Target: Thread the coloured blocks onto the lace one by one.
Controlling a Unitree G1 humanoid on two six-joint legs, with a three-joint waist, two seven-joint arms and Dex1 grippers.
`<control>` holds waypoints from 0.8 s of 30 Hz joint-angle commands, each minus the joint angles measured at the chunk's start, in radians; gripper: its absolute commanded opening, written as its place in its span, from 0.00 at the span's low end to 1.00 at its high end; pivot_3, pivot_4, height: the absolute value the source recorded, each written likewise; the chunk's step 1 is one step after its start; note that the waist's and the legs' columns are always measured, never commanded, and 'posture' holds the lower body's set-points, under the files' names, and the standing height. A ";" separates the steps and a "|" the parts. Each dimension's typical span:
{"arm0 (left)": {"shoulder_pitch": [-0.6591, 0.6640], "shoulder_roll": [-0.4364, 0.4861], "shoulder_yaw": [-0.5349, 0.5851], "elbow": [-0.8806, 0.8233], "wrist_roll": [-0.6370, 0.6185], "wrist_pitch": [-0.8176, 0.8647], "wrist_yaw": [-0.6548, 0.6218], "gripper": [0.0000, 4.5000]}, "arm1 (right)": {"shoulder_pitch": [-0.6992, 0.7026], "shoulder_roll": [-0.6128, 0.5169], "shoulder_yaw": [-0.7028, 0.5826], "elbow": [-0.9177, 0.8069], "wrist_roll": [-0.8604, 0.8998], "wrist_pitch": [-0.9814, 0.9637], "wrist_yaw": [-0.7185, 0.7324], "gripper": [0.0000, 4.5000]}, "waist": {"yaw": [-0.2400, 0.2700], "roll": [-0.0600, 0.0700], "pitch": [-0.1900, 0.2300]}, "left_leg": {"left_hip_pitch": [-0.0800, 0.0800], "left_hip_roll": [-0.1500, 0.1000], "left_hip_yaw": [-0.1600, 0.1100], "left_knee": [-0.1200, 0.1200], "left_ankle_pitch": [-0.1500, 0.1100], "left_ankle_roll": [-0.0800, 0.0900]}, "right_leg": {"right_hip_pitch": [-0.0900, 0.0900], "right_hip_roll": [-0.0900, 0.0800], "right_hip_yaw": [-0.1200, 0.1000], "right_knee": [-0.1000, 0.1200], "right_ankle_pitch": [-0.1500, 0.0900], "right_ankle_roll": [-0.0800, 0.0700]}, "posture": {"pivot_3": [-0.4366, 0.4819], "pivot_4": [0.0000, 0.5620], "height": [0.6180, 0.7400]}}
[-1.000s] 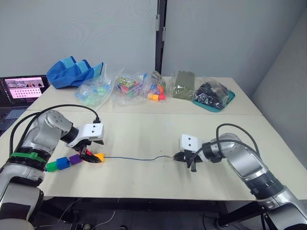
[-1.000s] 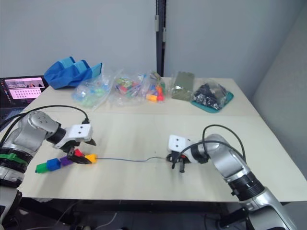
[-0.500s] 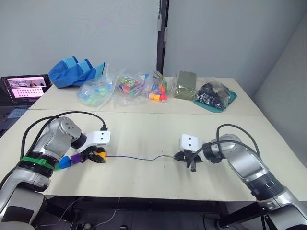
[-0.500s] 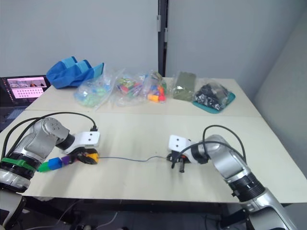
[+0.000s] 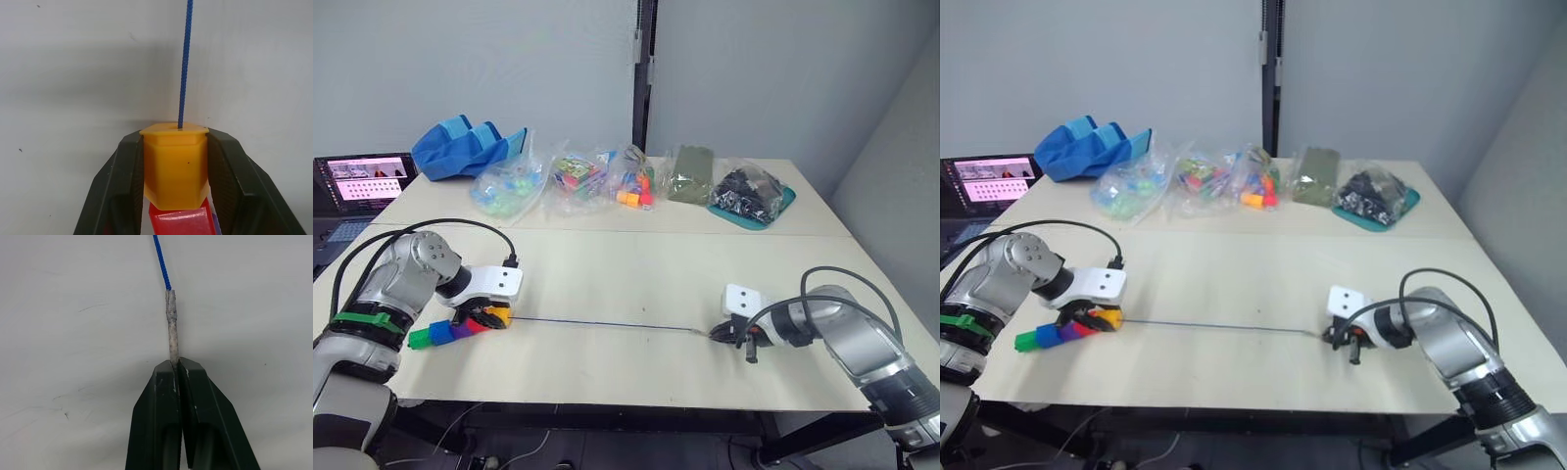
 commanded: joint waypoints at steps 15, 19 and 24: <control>-0.050 0.071 0.033 0.035 0.003 -0.135 -0.050 0.29 | 0.044 -0.054 -0.029 0.031 -0.001 -0.030 0.013 0.00 | 0.005 0.000 0.000 | 0.000 0.000 0.000 0.001 0.000 0.000 | 0.001 0.000 0.000 0.000 0.000 0.000 | 0.48 0.27 1.00; -0.023 0.070 0.040 0.043 -0.006 -0.155 -0.039 0.29 | 0.032 -0.043 -0.021 0.044 -0.003 -0.043 0.010 0.00 | 0.005 0.000 0.000 | 0.000 0.000 0.000 0.001 0.000 0.000 | 0.001 0.000 0.000 0.000 0.000 0.000 | 0.48 0.27 1.00; 0.020 0.068 0.061 0.042 -0.015 -0.142 -0.001 0.29 | 0.013 -0.021 -0.004 0.052 -0.005 -0.057 0.012 0.00 | 0.003 0.000 0.000 | 0.000 0.000 0.000 0.001 0.000 0.000 | 0.001 0.000 0.000 0.000 0.000 0.000 | 0.48 0.27 1.00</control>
